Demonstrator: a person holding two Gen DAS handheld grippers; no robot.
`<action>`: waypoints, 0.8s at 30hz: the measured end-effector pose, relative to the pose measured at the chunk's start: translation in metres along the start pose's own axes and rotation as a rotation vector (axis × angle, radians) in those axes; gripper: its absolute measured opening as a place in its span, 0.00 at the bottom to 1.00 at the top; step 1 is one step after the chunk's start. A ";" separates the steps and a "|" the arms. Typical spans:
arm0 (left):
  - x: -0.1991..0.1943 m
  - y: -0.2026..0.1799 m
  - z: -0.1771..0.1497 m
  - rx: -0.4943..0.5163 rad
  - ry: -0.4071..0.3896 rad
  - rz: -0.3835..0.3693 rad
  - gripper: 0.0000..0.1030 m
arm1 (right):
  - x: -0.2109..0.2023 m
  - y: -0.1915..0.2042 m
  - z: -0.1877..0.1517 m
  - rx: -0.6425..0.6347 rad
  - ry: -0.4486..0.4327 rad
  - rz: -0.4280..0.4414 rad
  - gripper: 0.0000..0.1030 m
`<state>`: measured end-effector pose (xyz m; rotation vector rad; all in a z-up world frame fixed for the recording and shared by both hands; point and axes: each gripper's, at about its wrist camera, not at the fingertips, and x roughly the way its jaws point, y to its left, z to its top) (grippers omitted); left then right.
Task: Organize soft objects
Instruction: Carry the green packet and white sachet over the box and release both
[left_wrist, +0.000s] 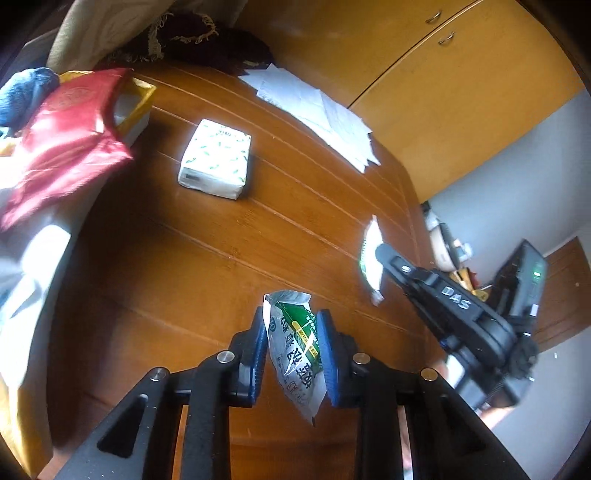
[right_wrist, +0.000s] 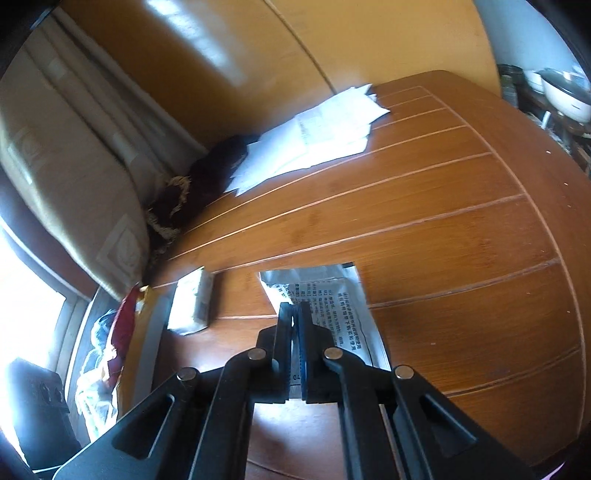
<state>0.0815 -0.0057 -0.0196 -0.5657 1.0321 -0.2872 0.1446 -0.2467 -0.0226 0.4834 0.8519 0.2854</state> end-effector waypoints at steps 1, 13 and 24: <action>-0.007 0.000 -0.002 0.008 -0.001 -0.010 0.25 | 0.000 0.004 -0.001 -0.021 -0.002 0.010 0.03; -0.121 0.035 -0.016 0.014 -0.152 -0.026 0.25 | -0.038 0.088 -0.031 -0.168 -0.027 0.241 0.03; -0.193 0.118 0.035 -0.082 -0.363 0.059 0.25 | -0.006 0.212 -0.047 -0.383 0.090 0.401 0.03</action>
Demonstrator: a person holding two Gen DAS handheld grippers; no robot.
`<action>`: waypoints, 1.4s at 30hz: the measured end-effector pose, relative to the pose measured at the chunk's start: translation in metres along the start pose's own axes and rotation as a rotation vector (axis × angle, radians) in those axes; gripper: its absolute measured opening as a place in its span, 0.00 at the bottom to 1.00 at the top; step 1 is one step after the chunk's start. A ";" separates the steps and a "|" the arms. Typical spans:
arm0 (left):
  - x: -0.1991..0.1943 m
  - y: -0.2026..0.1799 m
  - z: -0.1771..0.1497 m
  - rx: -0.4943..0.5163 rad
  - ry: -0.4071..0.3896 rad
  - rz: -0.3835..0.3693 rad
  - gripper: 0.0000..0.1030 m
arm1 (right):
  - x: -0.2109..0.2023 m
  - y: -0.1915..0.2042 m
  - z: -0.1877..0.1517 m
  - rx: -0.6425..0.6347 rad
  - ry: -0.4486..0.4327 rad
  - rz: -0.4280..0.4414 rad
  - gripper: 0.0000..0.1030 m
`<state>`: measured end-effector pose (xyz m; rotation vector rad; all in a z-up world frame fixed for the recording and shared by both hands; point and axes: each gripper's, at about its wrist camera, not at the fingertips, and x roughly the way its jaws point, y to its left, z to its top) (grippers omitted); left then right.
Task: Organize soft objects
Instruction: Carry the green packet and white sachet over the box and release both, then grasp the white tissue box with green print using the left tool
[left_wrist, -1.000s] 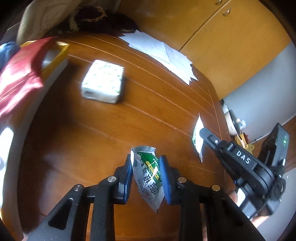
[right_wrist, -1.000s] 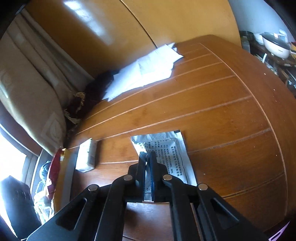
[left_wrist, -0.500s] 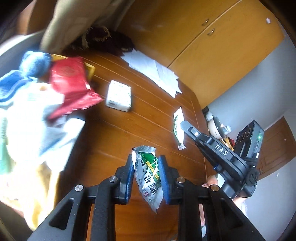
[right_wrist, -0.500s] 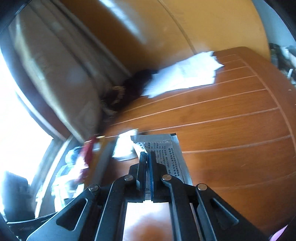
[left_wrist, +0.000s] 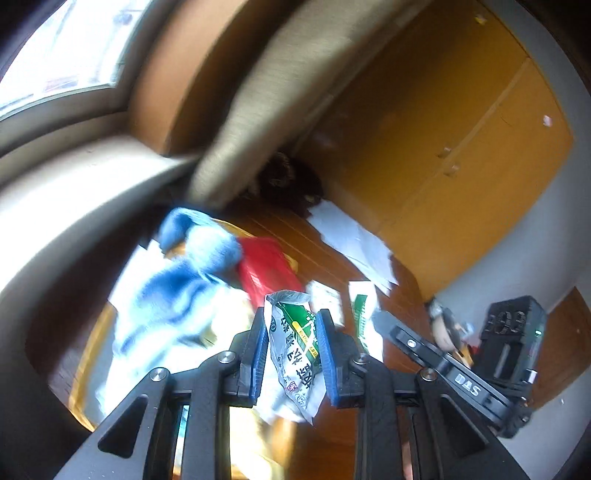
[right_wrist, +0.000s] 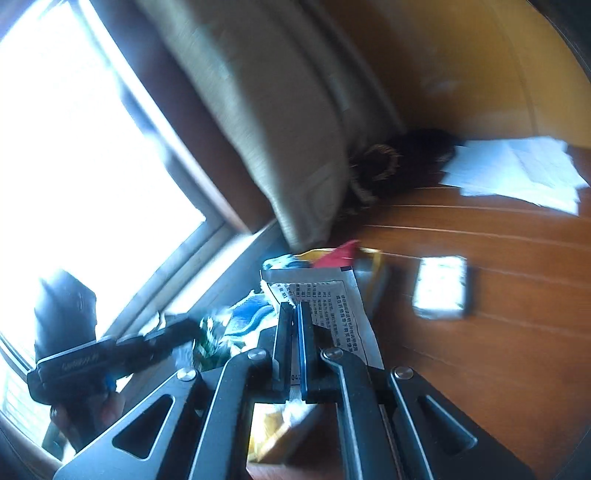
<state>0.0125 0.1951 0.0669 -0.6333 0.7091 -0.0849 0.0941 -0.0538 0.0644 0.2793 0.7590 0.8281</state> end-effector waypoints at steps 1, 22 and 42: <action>0.005 0.009 0.007 -0.016 0.003 0.013 0.25 | 0.012 0.006 0.004 -0.016 0.016 -0.004 0.03; 0.038 0.037 0.018 0.035 -0.073 0.199 0.64 | 0.070 -0.001 0.018 0.017 0.084 0.008 0.52; 0.019 -0.012 -0.021 0.070 -0.038 0.098 0.69 | 0.106 -0.125 0.015 0.180 0.246 -0.440 0.61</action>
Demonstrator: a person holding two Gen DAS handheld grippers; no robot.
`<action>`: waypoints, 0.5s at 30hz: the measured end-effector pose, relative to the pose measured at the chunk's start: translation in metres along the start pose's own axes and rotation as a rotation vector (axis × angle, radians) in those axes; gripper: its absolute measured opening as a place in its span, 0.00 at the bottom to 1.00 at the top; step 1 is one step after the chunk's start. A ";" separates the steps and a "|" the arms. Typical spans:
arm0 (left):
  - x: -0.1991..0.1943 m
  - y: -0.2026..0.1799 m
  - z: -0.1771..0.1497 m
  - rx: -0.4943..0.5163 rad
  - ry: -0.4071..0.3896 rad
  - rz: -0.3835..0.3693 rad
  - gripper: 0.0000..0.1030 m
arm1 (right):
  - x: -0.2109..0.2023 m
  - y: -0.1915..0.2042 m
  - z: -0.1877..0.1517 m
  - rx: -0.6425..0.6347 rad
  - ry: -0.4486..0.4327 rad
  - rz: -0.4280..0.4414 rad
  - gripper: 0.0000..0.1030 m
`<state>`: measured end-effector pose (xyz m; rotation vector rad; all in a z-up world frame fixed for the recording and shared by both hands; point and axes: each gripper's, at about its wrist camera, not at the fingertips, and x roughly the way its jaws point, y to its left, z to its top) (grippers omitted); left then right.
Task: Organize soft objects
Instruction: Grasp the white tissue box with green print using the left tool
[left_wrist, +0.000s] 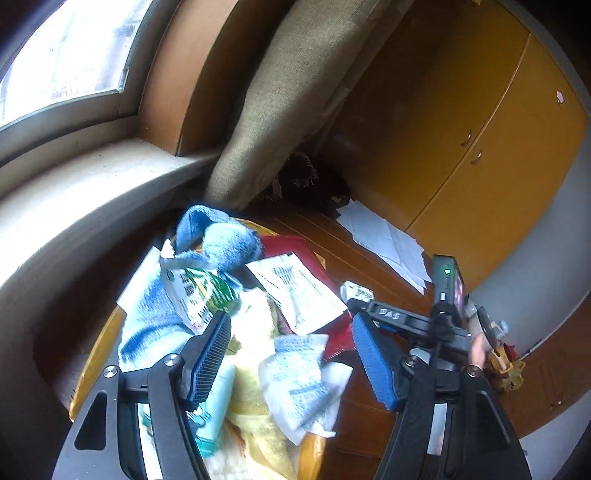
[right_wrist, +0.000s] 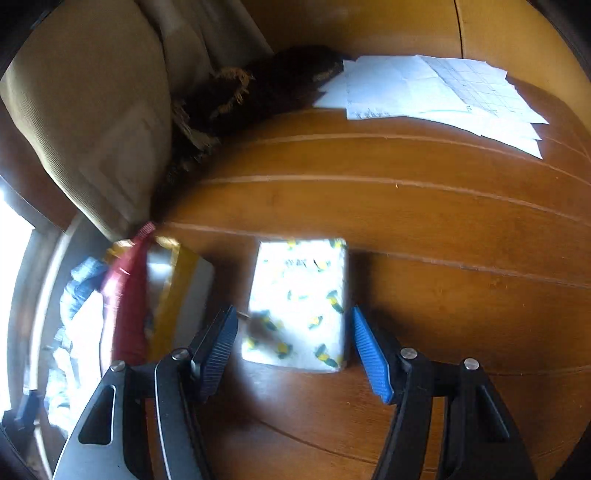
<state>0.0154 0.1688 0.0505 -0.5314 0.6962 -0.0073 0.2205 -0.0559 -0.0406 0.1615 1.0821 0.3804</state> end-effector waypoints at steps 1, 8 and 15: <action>-0.001 -0.002 -0.002 -0.003 0.006 -0.008 0.69 | -0.001 0.005 -0.003 -0.030 -0.002 -0.024 0.57; 0.006 -0.039 -0.030 0.021 0.076 -0.105 0.69 | -0.039 -0.010 -0.066 -0.075 -0.001 0.000 0.51; 0.038 -0.096 -0.072 0.106 0.281 -0.236 0.69 | -0.094 -0.045 -0.148 -0.092 -0.033 0.089 0.53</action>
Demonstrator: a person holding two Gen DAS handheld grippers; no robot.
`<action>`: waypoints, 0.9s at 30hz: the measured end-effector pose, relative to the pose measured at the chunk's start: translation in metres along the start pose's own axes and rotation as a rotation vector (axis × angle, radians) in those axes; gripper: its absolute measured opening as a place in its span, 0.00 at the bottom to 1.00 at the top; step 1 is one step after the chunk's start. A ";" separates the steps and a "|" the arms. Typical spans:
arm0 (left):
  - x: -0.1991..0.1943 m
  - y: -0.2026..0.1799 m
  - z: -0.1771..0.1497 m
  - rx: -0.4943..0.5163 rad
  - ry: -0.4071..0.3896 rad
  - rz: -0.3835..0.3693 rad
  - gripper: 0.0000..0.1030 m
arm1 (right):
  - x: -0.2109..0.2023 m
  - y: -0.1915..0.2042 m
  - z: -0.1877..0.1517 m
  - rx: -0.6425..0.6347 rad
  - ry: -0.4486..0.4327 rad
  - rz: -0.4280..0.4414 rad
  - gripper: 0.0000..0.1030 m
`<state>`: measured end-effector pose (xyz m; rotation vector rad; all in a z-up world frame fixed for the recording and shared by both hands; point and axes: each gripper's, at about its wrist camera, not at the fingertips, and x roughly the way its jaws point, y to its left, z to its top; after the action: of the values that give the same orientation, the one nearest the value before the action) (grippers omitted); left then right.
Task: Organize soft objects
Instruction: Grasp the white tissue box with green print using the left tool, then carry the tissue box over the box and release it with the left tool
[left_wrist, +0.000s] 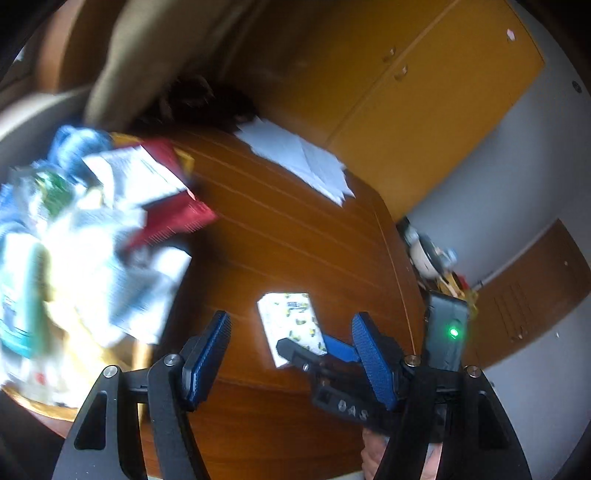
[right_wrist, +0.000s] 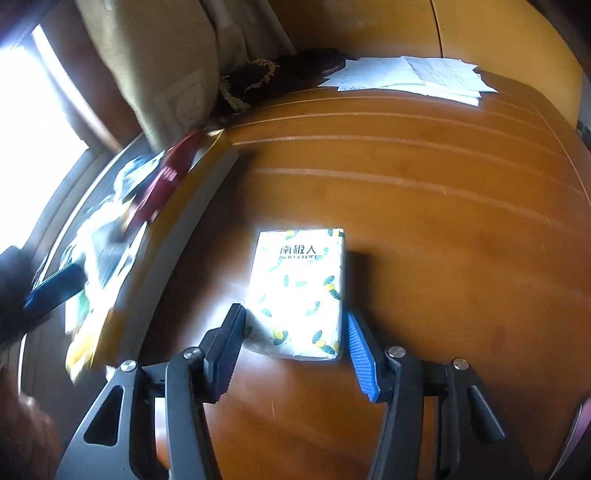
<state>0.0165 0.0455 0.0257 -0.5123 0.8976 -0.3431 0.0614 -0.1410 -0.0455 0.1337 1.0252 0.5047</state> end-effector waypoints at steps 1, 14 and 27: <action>0.009 -0.001 -0.003 -0.014 0.031 -0.009 0.69 | -0.006 -0.001 -0.007 -0.006 0.001 0.012 0.57; 0.088 -0.018 -0.001 -0.003 0.174 0.090 0.61 | -0.023 -0.010 -0.034 -0.012 -0.050 0.090 0.68; 0.094 -0.019 -0.009 0.033 0.165 0.073 0.31 | -0.026 0.000 -0.038 -0.076 -0.096 0.000 0.40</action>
<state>0.0621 -0.0182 -0.0295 -0.4245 1.0660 -0.3367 0.0184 -0.1581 -0.0455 0.0889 0.9111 0.5316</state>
